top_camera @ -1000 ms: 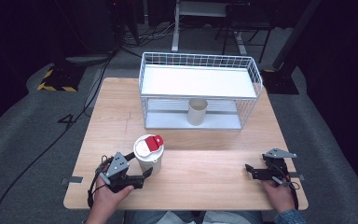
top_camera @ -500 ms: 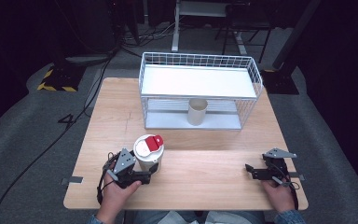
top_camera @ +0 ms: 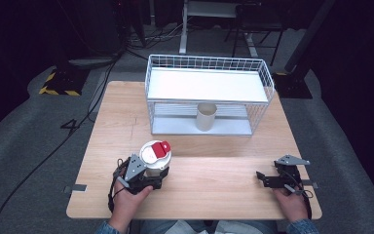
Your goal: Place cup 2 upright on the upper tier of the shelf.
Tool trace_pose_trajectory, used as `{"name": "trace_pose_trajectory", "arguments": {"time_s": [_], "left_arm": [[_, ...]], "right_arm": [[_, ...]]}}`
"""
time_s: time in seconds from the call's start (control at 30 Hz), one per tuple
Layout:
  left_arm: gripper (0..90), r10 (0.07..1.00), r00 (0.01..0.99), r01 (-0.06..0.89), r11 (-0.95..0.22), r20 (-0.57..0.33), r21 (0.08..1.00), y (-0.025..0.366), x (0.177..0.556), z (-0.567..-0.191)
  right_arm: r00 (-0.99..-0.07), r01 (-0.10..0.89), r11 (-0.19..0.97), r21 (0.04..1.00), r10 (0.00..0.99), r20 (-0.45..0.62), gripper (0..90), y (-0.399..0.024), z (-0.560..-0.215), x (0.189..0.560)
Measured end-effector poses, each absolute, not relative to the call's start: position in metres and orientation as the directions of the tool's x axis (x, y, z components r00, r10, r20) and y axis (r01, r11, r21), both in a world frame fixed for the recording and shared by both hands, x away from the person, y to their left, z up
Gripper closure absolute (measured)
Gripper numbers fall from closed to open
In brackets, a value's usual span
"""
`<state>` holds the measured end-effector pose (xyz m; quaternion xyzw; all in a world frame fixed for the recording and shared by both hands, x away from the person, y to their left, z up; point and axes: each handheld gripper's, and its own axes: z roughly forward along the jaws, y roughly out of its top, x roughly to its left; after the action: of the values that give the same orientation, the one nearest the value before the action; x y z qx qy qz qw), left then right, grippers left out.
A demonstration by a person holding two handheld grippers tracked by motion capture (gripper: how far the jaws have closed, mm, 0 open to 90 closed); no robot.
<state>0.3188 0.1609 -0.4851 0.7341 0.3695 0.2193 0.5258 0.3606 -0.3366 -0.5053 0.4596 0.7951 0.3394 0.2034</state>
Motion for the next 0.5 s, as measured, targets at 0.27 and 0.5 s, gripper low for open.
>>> {"name": "trace_pose_trajectory", "arguments": {"time_s": [0.27, 0.5], "left_arm": [[12.8, 0.779, 0.622, 0.326, -0.166, -0.079, 0.931, 0.1603, 0.3178, -0.4846], [12.9, 0.781, 0.62, 0.325, -0.165, -0.078, 0.931, 0.1602, 0.3176, -0.4847]], "right_arm": [[-0.495, 0.593, 0.347, 0.727, 0.869, -0.012, 8.1, -0.3366, -0.5053, 0.3606], [-0.495, 0.593, 0.347, 0.727, 0.869, -0.012, 8.1, -0.3366, -0.5053, 0.3606]]}}
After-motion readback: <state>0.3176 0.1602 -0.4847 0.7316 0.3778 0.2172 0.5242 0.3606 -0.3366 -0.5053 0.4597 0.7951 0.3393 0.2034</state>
